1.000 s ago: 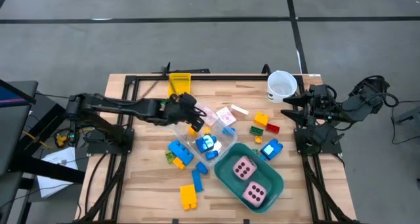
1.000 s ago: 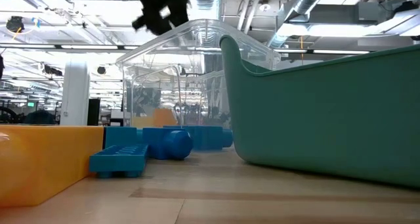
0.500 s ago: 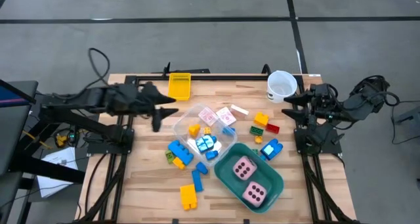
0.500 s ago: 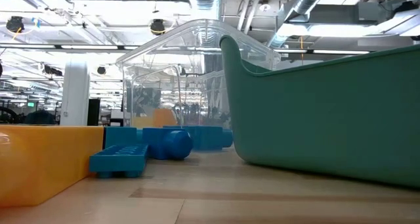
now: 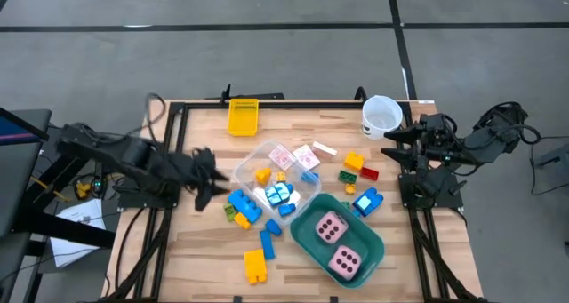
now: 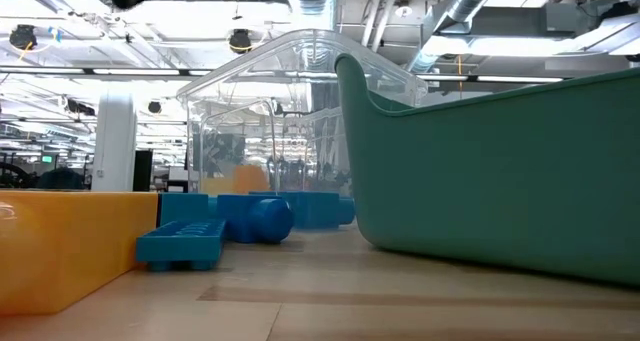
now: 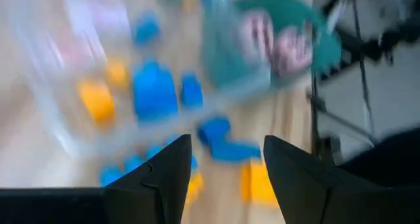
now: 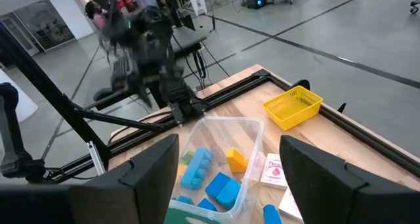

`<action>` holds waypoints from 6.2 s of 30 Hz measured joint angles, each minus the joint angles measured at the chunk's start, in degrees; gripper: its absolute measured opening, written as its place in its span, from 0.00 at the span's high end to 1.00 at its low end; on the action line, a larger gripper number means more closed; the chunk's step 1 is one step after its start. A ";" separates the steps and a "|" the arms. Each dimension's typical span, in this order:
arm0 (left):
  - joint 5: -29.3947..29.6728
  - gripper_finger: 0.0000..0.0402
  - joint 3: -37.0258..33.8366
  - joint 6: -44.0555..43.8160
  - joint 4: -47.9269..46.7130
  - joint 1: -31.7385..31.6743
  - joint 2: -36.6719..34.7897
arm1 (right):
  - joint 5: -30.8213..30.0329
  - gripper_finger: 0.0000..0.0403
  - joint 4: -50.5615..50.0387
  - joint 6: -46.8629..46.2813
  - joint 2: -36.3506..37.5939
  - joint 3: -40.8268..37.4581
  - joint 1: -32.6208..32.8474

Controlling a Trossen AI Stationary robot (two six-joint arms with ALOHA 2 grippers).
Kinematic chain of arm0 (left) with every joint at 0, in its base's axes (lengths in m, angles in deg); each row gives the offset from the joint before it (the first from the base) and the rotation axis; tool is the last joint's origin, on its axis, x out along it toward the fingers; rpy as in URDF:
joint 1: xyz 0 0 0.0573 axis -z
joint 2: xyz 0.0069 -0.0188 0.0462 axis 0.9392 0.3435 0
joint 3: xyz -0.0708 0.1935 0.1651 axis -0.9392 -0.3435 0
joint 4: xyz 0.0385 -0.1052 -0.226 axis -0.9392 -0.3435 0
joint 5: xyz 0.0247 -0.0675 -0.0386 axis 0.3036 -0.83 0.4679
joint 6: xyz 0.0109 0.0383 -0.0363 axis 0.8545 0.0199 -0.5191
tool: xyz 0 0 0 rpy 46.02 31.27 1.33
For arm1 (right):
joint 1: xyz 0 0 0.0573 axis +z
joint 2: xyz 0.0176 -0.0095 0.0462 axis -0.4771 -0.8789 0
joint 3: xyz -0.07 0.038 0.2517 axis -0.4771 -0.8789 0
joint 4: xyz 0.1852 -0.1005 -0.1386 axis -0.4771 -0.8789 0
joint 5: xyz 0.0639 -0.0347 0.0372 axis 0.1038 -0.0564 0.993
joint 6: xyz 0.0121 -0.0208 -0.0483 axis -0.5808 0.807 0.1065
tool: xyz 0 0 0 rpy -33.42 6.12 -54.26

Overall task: Pick & Place Toys
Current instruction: Put the green game piece into the transparent bin

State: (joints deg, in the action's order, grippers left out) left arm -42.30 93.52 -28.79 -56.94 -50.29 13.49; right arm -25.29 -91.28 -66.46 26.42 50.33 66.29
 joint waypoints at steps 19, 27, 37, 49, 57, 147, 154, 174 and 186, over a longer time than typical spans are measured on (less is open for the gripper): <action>8.02 0.63 -27.00 -38.84 16.13 20.22 0.00 | 0.00 0.37 -0.26 -0.04 0.00 0.00 -0.02; 11.28 0.66 -27.00 -53.66 13.54 18.47 0.50 | -0.15 0.37 -0.32 -0.04 0.00 0.00 -0.03; 8.31 0.66 -29.05 -61.58 10.92 14.19 3.17 | -0.20 0.37 -0.83 -0.02 0.00 0.00 -0.04; 6.86 0.66 -30.43 -61.53 19.94 10.74 13.00 | -0.20 0.37 -0.87 -0.03 0.00 0.00 -0.04; 4.62 0.66 -30.37 -61.47 23.48 9.55 17.89 | -0.20 0.37 -0.87 -0.02 0.00 0.00 -0.04; -27.39 1.00 25.78 15.94 26.78 -19.82 41.10 | -0.45 0.37 -1.31 1.56 0.00 0.00 -0.02; -15.73 1.00 27.60 17.77 11.63 -18.25 46.38 | -0.42 0.37 -1.82 1.97 0.00 0.00 -0.02; 11.83 1.00 21.06 -3.02 -6.96 -18.97 47.28 | -0.61 0.37 -3.05 1.97 0.00 0.00 -0.07; 13.22 1.00 19.29 -4.26 -6.14 -19.10 47.28 | -1.90 0.37 -3.04 1.97 0.00 0.00 -0.09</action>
State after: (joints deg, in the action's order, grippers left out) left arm -29.08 112.81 -33.05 -63.08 -69.40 60.77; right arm -27.19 -94.32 -64.49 26.42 50.33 66.21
